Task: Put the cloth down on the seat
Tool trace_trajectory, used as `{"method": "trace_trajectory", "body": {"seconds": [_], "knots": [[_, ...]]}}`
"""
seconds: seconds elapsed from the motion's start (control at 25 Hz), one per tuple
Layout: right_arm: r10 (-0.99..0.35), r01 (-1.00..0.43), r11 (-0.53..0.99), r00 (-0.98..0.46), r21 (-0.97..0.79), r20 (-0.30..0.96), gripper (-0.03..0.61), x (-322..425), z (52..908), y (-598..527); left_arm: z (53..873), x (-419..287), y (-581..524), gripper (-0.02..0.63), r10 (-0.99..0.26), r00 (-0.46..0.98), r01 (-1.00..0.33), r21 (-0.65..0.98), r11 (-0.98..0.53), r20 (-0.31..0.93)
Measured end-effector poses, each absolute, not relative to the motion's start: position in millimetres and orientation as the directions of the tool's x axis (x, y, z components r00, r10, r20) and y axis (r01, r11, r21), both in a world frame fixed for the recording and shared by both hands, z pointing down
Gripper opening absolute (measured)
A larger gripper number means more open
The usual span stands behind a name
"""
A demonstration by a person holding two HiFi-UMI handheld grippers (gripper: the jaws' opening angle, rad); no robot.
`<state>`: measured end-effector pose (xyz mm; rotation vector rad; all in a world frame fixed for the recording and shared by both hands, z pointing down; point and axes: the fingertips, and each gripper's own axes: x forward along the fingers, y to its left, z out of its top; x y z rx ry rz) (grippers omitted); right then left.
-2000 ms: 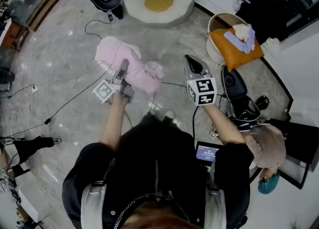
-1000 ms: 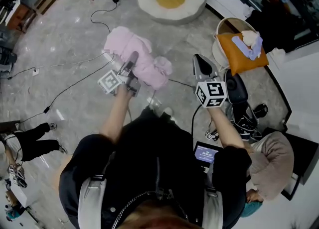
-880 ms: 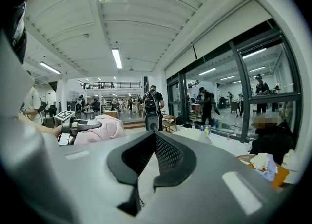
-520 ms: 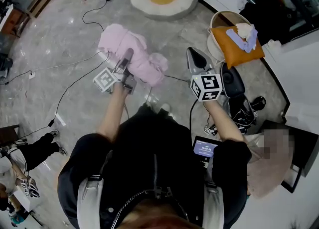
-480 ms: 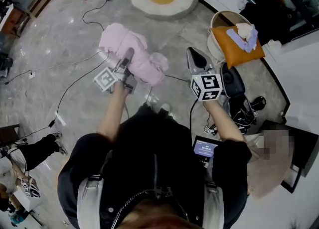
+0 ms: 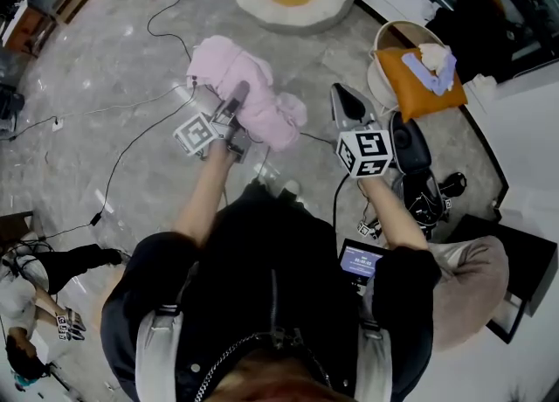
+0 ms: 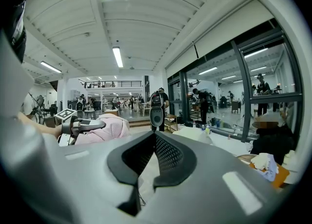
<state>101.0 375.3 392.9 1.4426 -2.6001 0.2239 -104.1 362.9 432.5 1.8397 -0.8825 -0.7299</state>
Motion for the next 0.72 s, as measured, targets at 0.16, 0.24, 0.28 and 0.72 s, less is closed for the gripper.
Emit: {"method": "trace_trajectory", "body": {"seconds": [0.16,0.24,0.28,0.72], "knots": [[-0.825,-0.850,0.524,-0.523,-0.056,0.215,0.002,98.5,394.4,375.5,430.8,-101.9,360.6,0.249,-0.819,0.561,-0.255,0.916,-0.308,-0.119],[-0.825,-0.851,0.521,-0.521,-0.064,0.218,0.002,102.4,397.8,375.4,431.1,-95.5,356.8,0.249,-0.819,0.560,-0.269,0.909,-0.319,-0.122],[-0.825,-0.852,0.519,-0.521,-0.069,0.221,0.002,105.0,399.9,375.8,432.8,-92.3,354.8,0.249,-0.820,0.561,-0.291,0.901,-0.322,-0.112],[-0.815,-0.848,0.521,-0.528,-0.096,0.238,0.002,99.3,411.9,366.4,429.1,-82.6,340.0,0.249,-0.821,0.561,-0.273,0.911,-0.308,-0.109]]}}
